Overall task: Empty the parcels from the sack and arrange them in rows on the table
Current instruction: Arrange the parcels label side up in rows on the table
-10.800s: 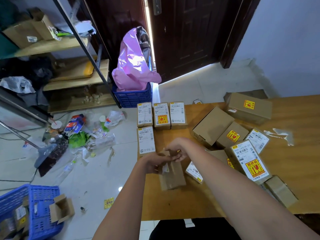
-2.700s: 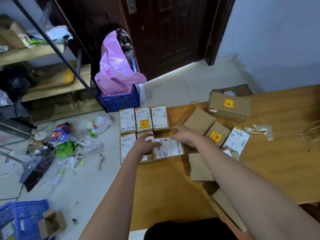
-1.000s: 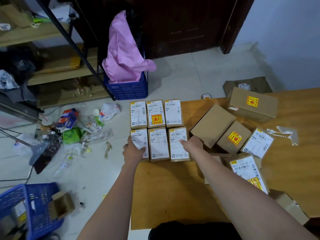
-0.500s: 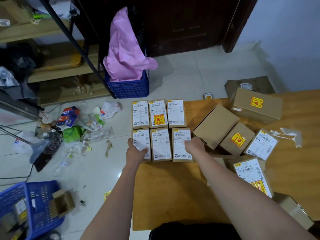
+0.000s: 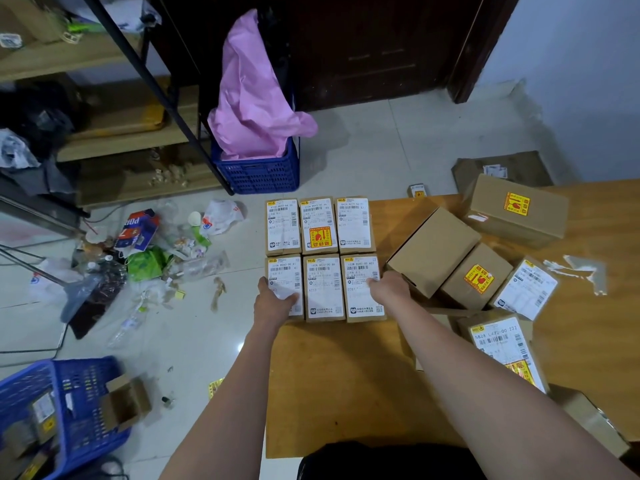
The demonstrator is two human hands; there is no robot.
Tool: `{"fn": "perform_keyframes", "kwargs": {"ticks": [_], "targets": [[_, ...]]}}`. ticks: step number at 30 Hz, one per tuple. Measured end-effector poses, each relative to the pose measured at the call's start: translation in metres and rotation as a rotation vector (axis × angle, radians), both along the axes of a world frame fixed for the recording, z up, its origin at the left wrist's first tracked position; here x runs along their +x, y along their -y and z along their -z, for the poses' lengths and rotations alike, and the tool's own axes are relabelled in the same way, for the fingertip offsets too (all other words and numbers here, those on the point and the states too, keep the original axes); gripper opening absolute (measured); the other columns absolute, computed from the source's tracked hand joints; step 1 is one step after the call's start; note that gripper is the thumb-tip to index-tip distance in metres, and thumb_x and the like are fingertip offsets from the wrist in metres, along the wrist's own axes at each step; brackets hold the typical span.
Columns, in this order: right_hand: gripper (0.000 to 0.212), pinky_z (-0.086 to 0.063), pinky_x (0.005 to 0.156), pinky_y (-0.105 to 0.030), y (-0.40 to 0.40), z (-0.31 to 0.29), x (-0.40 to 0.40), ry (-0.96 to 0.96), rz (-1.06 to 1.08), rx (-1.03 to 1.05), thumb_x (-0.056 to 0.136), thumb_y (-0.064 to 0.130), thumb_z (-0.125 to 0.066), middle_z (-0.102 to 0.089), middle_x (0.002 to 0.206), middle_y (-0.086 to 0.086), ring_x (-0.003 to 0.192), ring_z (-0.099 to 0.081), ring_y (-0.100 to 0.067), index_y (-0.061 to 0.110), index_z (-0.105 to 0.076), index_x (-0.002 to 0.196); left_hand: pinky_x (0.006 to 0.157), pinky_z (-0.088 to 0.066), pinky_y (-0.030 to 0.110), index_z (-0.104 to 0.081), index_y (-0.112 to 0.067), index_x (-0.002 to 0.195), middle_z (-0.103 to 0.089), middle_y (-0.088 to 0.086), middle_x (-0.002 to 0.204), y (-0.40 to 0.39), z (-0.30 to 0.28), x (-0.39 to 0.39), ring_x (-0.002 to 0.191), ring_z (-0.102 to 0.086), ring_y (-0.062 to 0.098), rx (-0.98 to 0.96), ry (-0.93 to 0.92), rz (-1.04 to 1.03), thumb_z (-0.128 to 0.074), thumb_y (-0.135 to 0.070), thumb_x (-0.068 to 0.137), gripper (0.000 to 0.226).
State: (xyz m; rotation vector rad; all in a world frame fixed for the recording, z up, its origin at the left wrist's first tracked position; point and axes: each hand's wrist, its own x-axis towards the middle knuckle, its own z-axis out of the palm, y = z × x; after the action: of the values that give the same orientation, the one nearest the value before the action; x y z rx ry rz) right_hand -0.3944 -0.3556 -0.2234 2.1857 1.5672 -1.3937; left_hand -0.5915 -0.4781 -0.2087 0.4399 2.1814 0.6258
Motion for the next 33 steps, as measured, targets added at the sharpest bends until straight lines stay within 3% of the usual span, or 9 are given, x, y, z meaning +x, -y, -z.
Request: {"fn": "perform_keyframes", "kwargs": {"ticks": [6,14,19,23,25,29,33], "targets": [[0.037,-0.058,0.077,-0.036,-0.002,-0.002,-0.001,-0.001,0.0,0.011,0.095,0.037,-0.057,-0.069,0.114,-0.008,0.094,-0.067,-0.026,0.01,-0.062,0.119,0.097,-0.051,0.05,-0.027,-0.014,0.144,-0.054,0.011,0.136,-0.002,-0.001,-0.003,0.12,-0.057,0.034,-0.001,0.007,-0.017,-0.073,-0.022,0.085,0.075],[0.047,-0.056,0.078,-0.032,0.0,-0.006,-0.006,-0.016,-0.045,-0.009,0.092,0.04,-0.062,-0.066,0.125,-0.007,0.103,-0.066,-0.026,0.011,-0.059,0.129,0.094,-0.052,0.049,-0.03,-0.014,0.141,-0.056,0.012,0.134,-0.003,-0.003,-0.001,0.116,-0.058,0.034,-0.007,0.0,-0.001,-0.072,-0.021,0.086,0.07],[0.042,-0.052,0.076,-0.03,0.0,-0.01,-0.006,-0.018,-0.114,-0.026,0.093,0.035,-0.063,-0.065,0.126,-0.006,0.107,-0.065,-0.026,0.011,-0.06,0.127,0.093,-0.052,0.046,-0.031,-0.015,0.141,-0.056,0.012,0.133,-0.002,-0.005,-0.001,0.116,-0.058,0.034,-0.023,-0.001,0.008,-0.072,-0.025,0.085,0.07],[0.041,-0.047,0.073,-0.029,0.001,-0.022,-0.006,-0.021,-0.138,0.015,0.095,0.033,-0.06,-0.063,0.128,-0.008,0.109,-0.063,-0.027,0.009,-0.058,0.128,0.106,-0.039,0.05,-0.024,-0.015,0.148,-0.044,0.021,0.14,-0.003,-0.012,0.002,0.127,-0.044,0.04,-0.069,-0.11,0.03,-0.071,-0.031,0.085,0.081],[0.041,-0.044,0.072,-0.03,0.001,-0.031,-0.006,-0.017,-0.132,0.063,0.096,0.032,-0.059,-0.061,0.128,-0.01,0.111,-0.061,-0.029,0.006,-0.054,0.128,0.106,-0.034,0.049,-0.023,-0.014,0.15,-0.036,0.023,0.143,-0.006,-0.022,0.008,0.132,-0.035,0.042,-0.083,-0.183,0.058,-0.069,-0.029,0.087,0.08],[0.034,-0.042,0.066,-0.031,0.0,-0.051,-0.001,-0.006,-0.124,0.147,0.097,0.03,-0.057,-0.063,0.118,-0.01,0.095,-0.06,-0.026,0.008,-0.053,0.121,0.102,-0.038,0.051,-0.03,-0.012,0.146,-0.034,0.022,0.142,-0.019,-0.041,0.025,0.13,-0.031,0.041,-0.022,-0.269,0.119,-0.064,-0.025,0.089,0.068],[0.031,-0.045,0.066,-0.031,0.003,-0.07,0.011,-0.016,-0.101,0.18,0.095,0.032,-0.058,-0.063,0.104,-0.006,0.087,-0.058,-0.023,0.007,-0.052,0.112,0.103,-0.04,0.053,-0.036,-0.017,0.144,-0.038,0.019,0.143,-0.035,-0.057,0.051,0.131,-0.034,0.04,0.082,-0.22,0.209,-0.062,-0.026,0.092,0.059]]}}
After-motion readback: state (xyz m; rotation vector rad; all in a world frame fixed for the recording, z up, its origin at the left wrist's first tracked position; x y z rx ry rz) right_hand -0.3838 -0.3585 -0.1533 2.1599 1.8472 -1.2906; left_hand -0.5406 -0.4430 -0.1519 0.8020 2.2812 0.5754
